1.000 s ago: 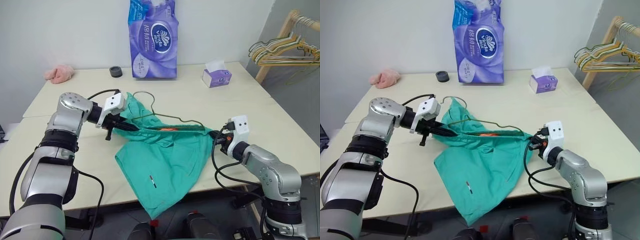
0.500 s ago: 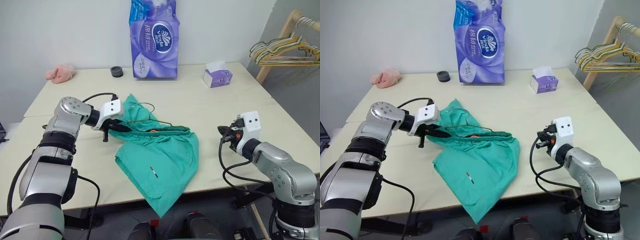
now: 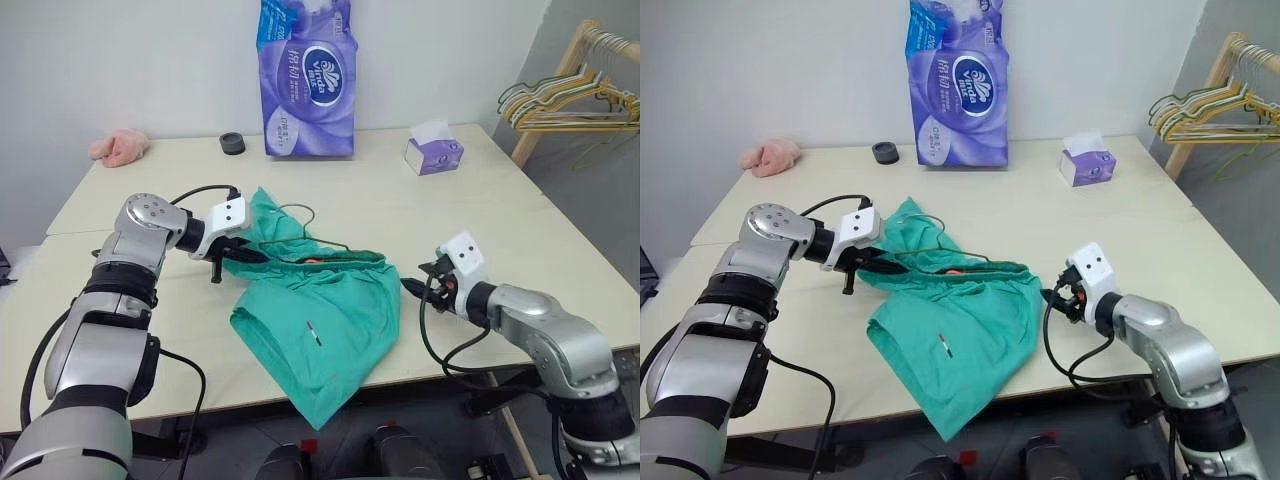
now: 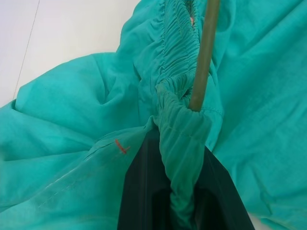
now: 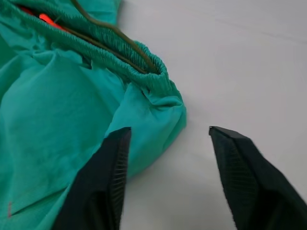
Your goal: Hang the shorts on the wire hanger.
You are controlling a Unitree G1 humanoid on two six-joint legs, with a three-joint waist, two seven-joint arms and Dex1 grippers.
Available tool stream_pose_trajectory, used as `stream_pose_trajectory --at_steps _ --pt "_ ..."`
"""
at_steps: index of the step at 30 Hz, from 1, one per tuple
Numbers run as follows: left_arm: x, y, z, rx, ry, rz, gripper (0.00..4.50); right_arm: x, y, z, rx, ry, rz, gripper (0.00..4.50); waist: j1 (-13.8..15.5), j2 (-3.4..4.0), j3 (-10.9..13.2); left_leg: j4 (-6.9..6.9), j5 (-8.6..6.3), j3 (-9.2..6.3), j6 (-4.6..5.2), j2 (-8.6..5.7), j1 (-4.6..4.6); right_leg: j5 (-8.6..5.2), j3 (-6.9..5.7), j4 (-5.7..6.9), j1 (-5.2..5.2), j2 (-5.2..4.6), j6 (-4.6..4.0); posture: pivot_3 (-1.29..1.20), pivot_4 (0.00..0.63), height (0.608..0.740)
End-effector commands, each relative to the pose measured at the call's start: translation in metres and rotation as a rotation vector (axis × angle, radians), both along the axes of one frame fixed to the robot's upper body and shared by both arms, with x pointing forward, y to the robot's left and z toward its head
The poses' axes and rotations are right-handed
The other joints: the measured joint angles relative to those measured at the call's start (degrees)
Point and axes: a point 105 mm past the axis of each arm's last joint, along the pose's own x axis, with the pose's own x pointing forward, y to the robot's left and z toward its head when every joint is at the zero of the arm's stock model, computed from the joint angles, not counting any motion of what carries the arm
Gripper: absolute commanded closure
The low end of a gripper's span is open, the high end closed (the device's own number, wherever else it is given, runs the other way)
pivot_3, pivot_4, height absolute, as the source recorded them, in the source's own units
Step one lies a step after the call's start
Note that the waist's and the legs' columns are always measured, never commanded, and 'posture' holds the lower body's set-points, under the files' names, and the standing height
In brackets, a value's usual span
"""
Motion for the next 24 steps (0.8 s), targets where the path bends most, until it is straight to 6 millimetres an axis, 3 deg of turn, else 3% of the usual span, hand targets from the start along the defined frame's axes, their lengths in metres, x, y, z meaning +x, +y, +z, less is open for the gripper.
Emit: stream_pose_trajectory --at_steps 1,6,17,21,24 --pt "0.004 -0.004 0.022 -0.041 -0.063 -0.018 4.5 0.018 0.005 0.011 0.014 -0.049 0.029 0.89 -0.07 0.0 0.0 0.0 0.0 0.0 0.0 0.0 0.0 0.0 0.0 0.0 0.0 0.0 0.0 -0.17 0.053 0.74" --pt "0.003 -0.005 0.028 -0.06 -0.07 -0.021 4.5 0.047 0.006 0.008 0.066 0.006 0.015 0.89 -0.07 0.0 0.0 0.0 0.0 -0.01 0.0 0.01 0.01 0.0 0.03 0.02 -0.01 0.0 -0.01 -0.16 0.053 0.74" --pt "0.003 -0.004 0.035 -0.072 -0.085 -0.014 4.5 0.051 0.031 -0.013 0.05 0.111 0.175 0.89 -0.25 0.0 0.0 0.0 0.0 -0.02 -0.01 0.0 0.01 0.01 0.05 0.03 -0.04 -0.02 -0.01 -0.14 0.05 0.74" --pt "0.003 -0.005 0.035 -0.075 -0.089 -0.016 4.5 0.061 0.036 -0.018 0.068 0.116 0.127 0.89 -0.31 0.0 -0.01 0.0 0.01 -0.08 -0.01 0.01 0.0 0.01 0.08 0.03 -0.03 -0.02 -0.01 -0.14 0.048 0.74" --pt "0.003 -0.005 0.035 -0.078 -0.09 -0.016 4.5 0.065 0.035 -0.021 0.075 0.123 0.091 1.47 -0.3 0.0 0.0 0.0 0.01 -0.09 -0.02 -0.01 0.0 0.01 0.11 0.03 -0.04 -0.04 -0.01 -0.14 0.048 0.74"
